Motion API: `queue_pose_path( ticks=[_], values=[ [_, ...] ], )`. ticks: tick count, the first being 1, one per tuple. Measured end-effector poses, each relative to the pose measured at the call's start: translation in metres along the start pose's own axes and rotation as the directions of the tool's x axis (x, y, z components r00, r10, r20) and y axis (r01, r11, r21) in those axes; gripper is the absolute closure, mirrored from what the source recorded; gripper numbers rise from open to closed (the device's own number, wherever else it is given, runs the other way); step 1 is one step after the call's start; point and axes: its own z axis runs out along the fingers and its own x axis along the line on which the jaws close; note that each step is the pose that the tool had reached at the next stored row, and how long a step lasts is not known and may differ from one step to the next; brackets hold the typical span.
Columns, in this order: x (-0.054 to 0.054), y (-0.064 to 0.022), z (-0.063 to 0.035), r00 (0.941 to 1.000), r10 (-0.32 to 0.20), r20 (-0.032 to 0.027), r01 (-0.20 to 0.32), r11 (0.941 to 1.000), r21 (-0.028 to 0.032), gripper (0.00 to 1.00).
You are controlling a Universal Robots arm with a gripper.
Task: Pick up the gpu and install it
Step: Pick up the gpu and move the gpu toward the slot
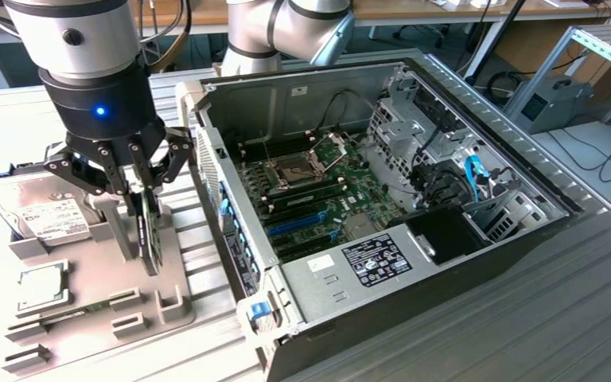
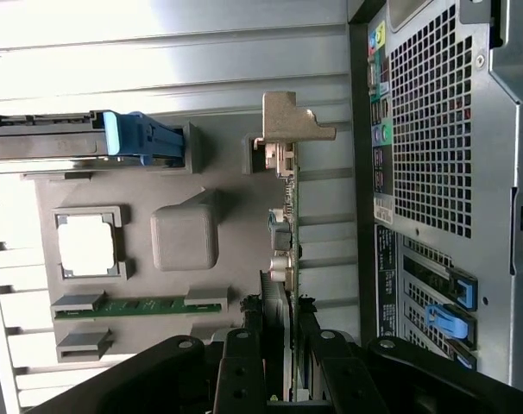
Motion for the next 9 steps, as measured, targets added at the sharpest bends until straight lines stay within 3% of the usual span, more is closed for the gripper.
queue_pose_path(
  ticks=[9],
  values=[
    [-0.0001, -0.0004, -0.0055, 1.0000, 0.000, -0.0002, 0.000, 1.0000, -0.0047, 0.74]
  ],
)
